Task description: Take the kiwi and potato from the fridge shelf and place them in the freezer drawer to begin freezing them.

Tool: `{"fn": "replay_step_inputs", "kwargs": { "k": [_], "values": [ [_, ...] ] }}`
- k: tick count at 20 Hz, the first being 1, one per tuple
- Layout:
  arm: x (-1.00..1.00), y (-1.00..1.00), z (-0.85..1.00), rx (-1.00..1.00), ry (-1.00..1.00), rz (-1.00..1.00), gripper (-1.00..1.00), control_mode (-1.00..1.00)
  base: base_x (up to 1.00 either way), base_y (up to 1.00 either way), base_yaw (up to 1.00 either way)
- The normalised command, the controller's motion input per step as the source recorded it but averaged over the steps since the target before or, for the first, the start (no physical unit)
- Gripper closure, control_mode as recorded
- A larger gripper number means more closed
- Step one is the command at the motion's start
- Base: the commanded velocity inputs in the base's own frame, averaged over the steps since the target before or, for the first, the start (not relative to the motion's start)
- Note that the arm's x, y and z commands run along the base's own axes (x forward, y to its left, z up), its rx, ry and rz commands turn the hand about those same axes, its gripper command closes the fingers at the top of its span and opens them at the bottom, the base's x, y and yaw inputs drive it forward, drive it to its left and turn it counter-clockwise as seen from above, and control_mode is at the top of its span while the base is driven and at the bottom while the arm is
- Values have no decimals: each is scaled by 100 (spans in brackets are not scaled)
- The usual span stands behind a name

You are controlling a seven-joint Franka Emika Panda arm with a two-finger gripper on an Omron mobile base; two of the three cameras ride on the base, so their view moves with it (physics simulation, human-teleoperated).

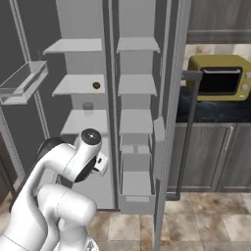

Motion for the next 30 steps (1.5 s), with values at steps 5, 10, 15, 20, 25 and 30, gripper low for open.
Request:
{"fn": "replay_step_inputs", "kwargs": {
  "k": [5,10,15,20,25,30],
  "values": [
    [0,0,0,0,0,0,100,100,19,0,-5],
    [21,0,-46,-8,17,-3,100,-100,1,0,-1],
    [57,0,-68,-13,25,-10,100,-100,0,0,0],
    [72,-4,-30,-1,26,-14,100,-100,0,0,0],
    [63,0,-63,-3,26,-8,100,-100,0,0,0],
    [42,-14,-68,0,18,-4,100,-100,0,0,0]
  ]
}}
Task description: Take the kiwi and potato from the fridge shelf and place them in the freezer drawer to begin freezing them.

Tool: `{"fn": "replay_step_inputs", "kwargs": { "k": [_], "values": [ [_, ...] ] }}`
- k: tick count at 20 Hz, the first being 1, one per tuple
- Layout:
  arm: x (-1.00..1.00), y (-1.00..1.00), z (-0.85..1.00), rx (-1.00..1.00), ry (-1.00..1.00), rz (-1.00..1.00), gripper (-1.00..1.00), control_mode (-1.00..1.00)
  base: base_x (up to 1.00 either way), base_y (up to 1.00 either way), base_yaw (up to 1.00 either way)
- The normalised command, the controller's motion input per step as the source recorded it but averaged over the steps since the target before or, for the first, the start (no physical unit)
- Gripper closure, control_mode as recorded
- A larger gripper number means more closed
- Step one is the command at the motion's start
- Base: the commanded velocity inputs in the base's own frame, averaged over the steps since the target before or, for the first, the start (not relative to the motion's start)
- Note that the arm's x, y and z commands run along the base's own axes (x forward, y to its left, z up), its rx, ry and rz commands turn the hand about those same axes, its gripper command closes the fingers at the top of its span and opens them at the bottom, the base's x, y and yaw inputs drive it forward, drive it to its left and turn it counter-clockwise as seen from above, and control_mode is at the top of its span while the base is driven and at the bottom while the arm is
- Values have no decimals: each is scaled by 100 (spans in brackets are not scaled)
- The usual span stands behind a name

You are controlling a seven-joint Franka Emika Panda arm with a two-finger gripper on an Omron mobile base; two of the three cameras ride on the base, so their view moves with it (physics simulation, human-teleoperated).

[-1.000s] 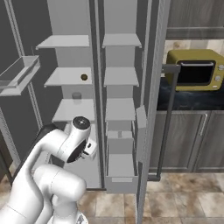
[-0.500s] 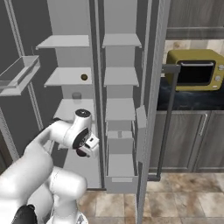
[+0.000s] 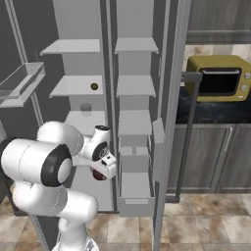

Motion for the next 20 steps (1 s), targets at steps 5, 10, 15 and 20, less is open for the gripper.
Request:
{"fn": "replay_step_inputs", "kwargs": {
  "k": [5,10,15,20],
  "values": [
    [28,-3,-56,-3,5,-7,100,-100,0,0,0],
    [25,-11,-47,-5,1,-8,100,-100,0,0,0],
    [51,-37,-37,0,8,-9,100,-100,0,0,0],
    [55,-23,-38,0,11,-9,100,-100,0,0,0]
  ]
}}
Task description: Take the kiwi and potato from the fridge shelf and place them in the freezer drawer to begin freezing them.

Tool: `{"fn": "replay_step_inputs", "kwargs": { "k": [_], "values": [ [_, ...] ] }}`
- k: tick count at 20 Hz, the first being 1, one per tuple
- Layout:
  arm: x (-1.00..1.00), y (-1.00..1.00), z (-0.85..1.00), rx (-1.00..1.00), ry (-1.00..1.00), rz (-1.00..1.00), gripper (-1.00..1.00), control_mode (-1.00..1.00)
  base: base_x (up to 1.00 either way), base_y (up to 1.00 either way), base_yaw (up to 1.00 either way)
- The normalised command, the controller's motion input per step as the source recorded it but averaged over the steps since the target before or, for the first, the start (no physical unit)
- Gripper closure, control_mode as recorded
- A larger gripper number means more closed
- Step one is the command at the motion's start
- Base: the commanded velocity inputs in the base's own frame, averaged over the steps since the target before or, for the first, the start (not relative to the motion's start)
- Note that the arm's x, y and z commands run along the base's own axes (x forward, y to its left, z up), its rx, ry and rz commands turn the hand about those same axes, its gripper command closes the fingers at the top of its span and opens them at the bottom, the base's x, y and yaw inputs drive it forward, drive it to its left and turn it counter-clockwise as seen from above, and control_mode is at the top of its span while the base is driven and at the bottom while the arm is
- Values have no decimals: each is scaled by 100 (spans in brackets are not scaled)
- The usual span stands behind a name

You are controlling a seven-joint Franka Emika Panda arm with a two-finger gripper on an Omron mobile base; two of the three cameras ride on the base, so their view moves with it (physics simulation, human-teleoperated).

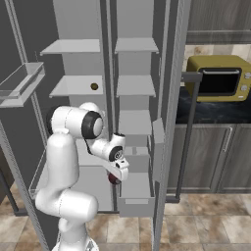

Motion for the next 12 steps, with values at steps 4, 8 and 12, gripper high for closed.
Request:
{"fn": "replay_step_inputs", "kwargs": {
  "k": [4,8,12],
  "values": [
    [50,0,-42,0,17,-3,100,-100,0,0,0],
    [44,-11,-40,0,14,0,100,-100,0,0,0],
    [41,-17,-36,0,10,0,100,-100,0,0,0]
  ]
}}
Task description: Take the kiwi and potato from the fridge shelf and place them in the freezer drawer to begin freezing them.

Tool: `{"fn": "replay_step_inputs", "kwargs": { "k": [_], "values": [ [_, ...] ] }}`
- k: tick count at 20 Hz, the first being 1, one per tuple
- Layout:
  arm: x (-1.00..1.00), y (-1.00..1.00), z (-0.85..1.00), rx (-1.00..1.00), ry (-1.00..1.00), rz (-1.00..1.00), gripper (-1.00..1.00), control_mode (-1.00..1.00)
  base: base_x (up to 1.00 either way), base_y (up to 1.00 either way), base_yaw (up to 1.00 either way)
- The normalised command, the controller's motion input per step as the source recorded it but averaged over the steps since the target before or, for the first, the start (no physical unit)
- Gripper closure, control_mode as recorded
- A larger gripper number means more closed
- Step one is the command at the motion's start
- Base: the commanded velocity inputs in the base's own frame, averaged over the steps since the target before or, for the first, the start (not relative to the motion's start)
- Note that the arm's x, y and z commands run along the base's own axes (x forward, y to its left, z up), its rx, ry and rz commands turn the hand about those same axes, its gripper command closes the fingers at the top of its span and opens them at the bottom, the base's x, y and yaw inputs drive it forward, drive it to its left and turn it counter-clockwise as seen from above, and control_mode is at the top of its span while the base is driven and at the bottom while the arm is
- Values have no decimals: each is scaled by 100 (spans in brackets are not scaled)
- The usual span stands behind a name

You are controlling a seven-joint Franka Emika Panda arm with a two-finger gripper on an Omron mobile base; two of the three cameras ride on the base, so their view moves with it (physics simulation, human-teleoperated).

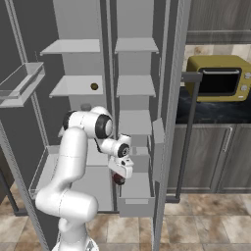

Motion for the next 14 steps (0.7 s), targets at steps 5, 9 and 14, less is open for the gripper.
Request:
{"fn": "replay_step_inputs", "kwargs": {
  "k": [5,9,14],
  "values": [
    [38,-21,-50,0,5,0,100,-100,0,0,0],
    [8,0,-69,-4,-1,0,100,-100,0,0,0],
    [0,0,-63,-7,-3,0,100,-100,0,0,0]
  ]
}}
